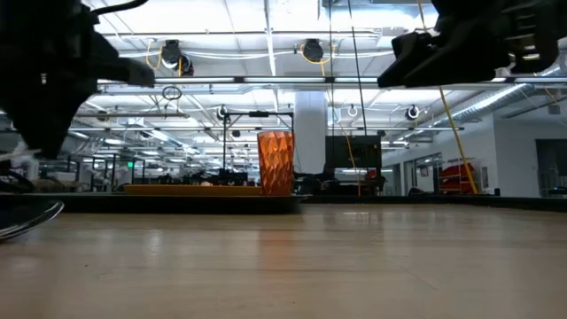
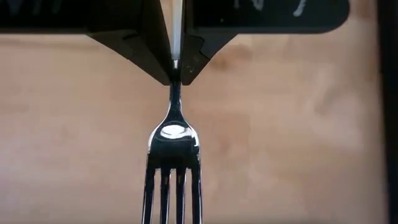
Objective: Pick and place plate/cup/fork/spoon on tray
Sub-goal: Put the orange fork on the black serving tray to the left of the orange plate, then put the yellow spoon on the black serving tray to the left of the orange fork
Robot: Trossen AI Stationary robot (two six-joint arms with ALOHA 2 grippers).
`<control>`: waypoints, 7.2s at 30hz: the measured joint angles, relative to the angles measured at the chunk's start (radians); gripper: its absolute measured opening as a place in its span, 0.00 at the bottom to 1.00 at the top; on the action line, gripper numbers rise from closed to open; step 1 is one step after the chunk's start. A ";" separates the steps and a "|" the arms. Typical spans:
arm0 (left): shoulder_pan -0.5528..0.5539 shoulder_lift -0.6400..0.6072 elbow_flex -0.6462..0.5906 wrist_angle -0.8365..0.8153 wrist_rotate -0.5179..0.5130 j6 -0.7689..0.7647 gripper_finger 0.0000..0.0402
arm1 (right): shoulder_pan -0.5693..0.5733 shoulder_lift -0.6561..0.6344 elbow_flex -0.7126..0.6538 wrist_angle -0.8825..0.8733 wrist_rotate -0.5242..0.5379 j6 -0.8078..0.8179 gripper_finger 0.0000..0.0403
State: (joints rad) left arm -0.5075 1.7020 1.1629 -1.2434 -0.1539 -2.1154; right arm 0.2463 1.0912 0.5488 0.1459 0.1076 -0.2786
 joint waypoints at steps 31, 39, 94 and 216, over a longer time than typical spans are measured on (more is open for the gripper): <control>0.785 -0.194 0.000 -0.217 -0.424 0.745 0.06 | -0.331 0.000 0.000 0.173 -0.004 -0.381 0.50; 0.918 -0.193 -0.095 -0.010 -0.449 0.924 0.06 | -0.398 0.000 0.000 0.160 -0.006 -0.381 0.50; 1.111 -0.193 -0.442 0.563 -0.247 1.110 0.06 | -0.411 0.000 0.000 0.157 -0.009 -0.377 0.50; -0.154 0.197 0.333 0.282 0.143 0.029 0.28 | -0.348 0.000 0.000 0.064 -0.007 -0.215 0.50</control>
State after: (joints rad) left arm -0.6614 1.8989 1.4963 -0.9616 -0.0104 -2.0860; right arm -0.1020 1.0916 0.5488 0.2098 0.1001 -0.4935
